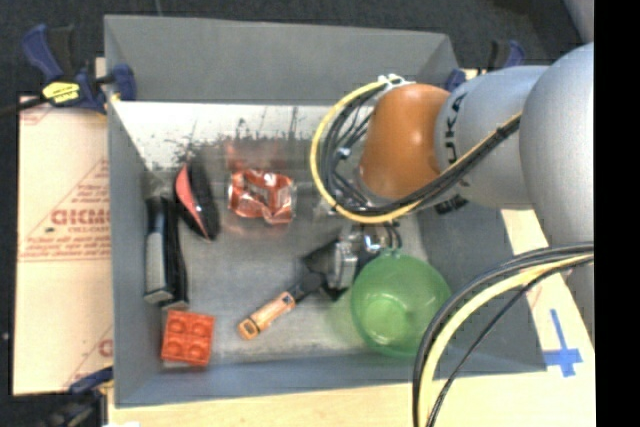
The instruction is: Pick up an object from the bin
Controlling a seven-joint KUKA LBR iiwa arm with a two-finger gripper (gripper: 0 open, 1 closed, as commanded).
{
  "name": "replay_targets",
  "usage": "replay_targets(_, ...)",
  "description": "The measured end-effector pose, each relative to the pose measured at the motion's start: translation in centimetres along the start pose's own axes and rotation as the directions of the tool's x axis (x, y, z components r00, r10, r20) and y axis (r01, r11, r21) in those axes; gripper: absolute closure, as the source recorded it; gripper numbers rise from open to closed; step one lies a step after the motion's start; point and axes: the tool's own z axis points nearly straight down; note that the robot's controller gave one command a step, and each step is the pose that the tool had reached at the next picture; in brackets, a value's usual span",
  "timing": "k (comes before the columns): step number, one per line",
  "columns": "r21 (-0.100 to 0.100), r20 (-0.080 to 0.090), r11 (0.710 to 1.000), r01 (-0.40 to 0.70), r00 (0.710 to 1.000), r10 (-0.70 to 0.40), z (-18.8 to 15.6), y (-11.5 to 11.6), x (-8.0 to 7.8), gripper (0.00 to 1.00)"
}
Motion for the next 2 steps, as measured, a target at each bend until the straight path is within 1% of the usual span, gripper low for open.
replay_targets(1,0.002,0.015,0.979,-0.205,0.979,0.205,0.0,-8.4,-1.7,0.00)
replay_targets(2,-0.002,0.005,0.947,-0.322,0.947,0.322,-0.9,-4.1,2.8,1.00)
